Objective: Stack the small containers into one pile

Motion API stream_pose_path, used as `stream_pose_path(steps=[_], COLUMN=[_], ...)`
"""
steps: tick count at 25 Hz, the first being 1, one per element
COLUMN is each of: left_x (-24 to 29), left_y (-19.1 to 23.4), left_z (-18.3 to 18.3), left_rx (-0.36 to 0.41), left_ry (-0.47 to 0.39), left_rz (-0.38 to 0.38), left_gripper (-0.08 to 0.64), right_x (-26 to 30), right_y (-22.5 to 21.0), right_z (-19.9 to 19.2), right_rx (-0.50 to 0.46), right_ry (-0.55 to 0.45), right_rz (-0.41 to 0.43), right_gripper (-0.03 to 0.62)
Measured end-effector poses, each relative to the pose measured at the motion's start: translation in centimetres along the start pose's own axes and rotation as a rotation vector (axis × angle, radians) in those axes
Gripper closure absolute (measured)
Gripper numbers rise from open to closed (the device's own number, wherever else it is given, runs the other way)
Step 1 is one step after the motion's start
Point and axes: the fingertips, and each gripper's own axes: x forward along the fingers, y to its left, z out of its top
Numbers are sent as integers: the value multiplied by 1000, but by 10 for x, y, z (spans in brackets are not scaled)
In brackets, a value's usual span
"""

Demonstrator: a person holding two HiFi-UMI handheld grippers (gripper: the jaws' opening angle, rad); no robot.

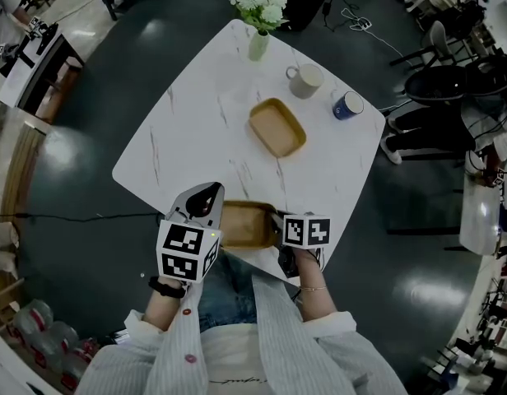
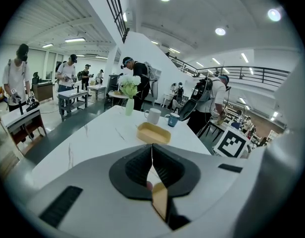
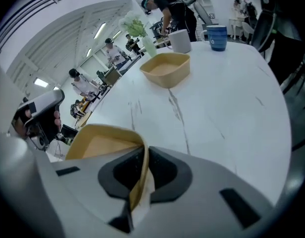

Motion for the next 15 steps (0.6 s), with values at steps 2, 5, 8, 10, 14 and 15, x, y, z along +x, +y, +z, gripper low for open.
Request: stream_pose_path(steps=[2,5,8,10,14,15], left_x=[2,6,11,13,18,20], left_y=[-1,-3,-4,-4,-1,-1], left_z=[0,1,5,9,17,18], left_rx=[-1,-2,0,-2,-5,-4], left_ry=[1,2,0,-6,-11,-10], left_rz=[5,12,18,24,35,35], left_gripper=[541,541,541,541,541,541], right_x=[-2,-5,-10,-15,-24,-25], right_y=[-2,-7,-13,-19,-30,-32], right_z=[3,10,25,40,71,78], right_rx=[10,12,27,31,50,57], right_ry=[-3,-9,-36,-58,-109,-122], right_rz=[12,23,34,31,21,18], right_gripper=[560,561,561,561,561,561])
